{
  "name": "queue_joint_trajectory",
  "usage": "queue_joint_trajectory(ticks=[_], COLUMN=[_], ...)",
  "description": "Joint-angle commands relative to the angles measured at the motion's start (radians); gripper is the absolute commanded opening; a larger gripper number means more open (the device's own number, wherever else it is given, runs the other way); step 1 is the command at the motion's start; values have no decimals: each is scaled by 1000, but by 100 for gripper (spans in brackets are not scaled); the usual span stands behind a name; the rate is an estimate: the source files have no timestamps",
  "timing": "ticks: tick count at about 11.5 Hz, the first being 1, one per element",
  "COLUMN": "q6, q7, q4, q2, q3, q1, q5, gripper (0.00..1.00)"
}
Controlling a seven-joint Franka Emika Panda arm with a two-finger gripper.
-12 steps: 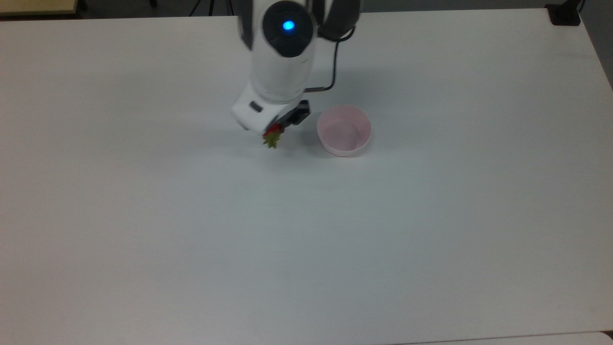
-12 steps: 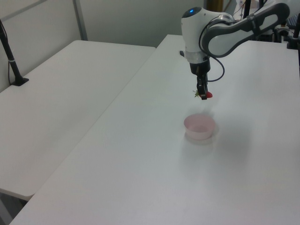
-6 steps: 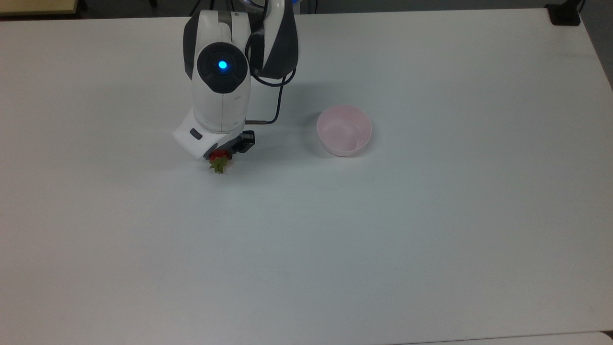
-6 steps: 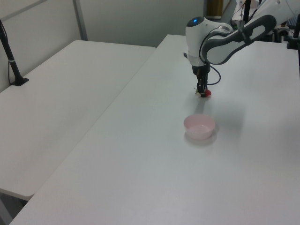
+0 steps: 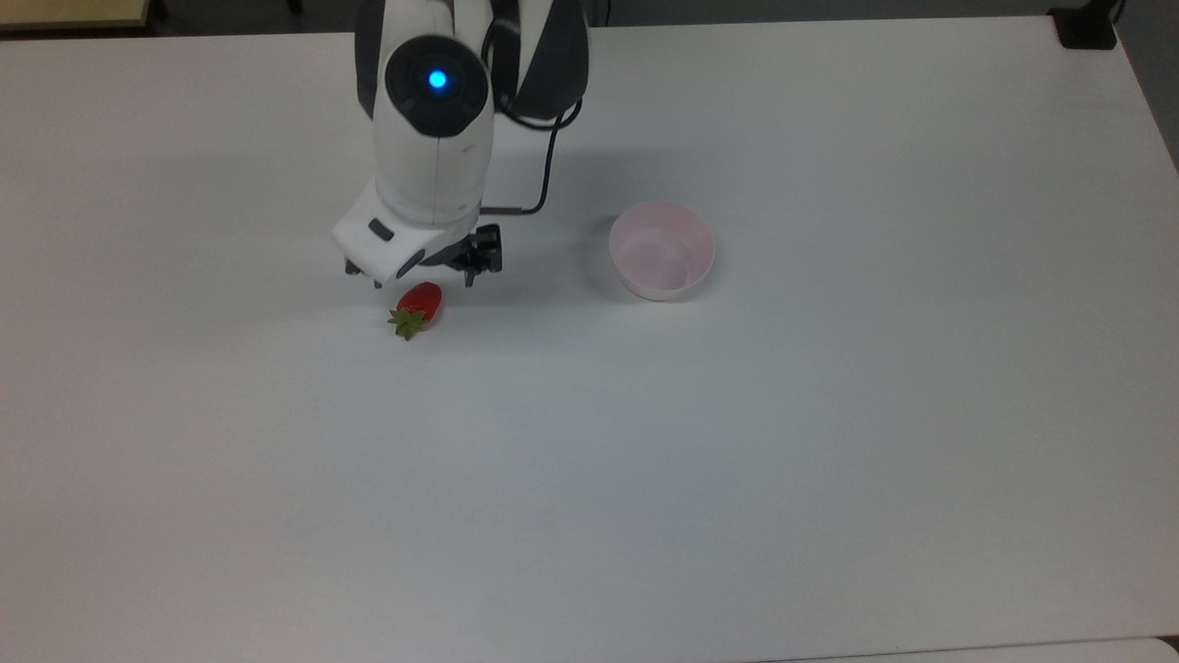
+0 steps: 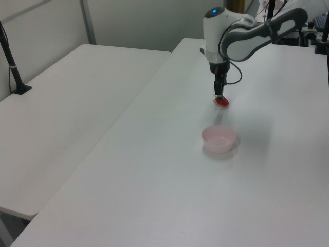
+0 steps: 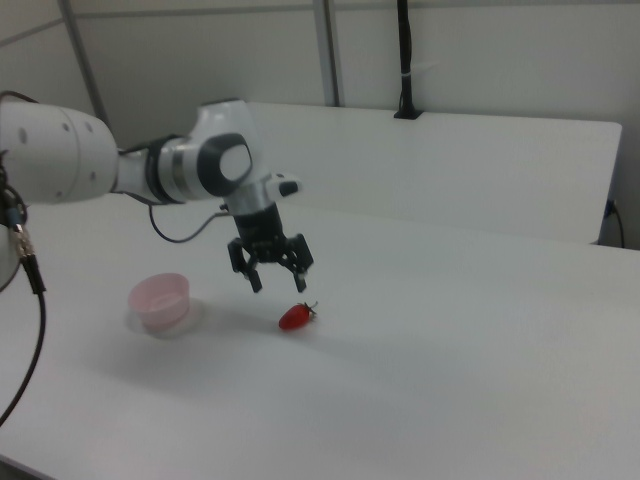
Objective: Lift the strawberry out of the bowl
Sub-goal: 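Open the gripper to release the strawberry and raise it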
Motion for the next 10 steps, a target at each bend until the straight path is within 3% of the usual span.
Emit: queue_joint_trajectory(ticks=[1, 2, 4, 8, 10], q6=[-149, -175, -278, -323, -332], q7=[105, 190, 201, 204, 200], q4=[-28, -35, -46, -57, -54], q2=[-173, -238, -347, -456, -473], q3=[4, 3, -5, -123, -131], q1=[63, 69, 79, 173, 172], q5=[45, 92, 174, 191, 191], gripper=[100, 100, 100, 100, 100])
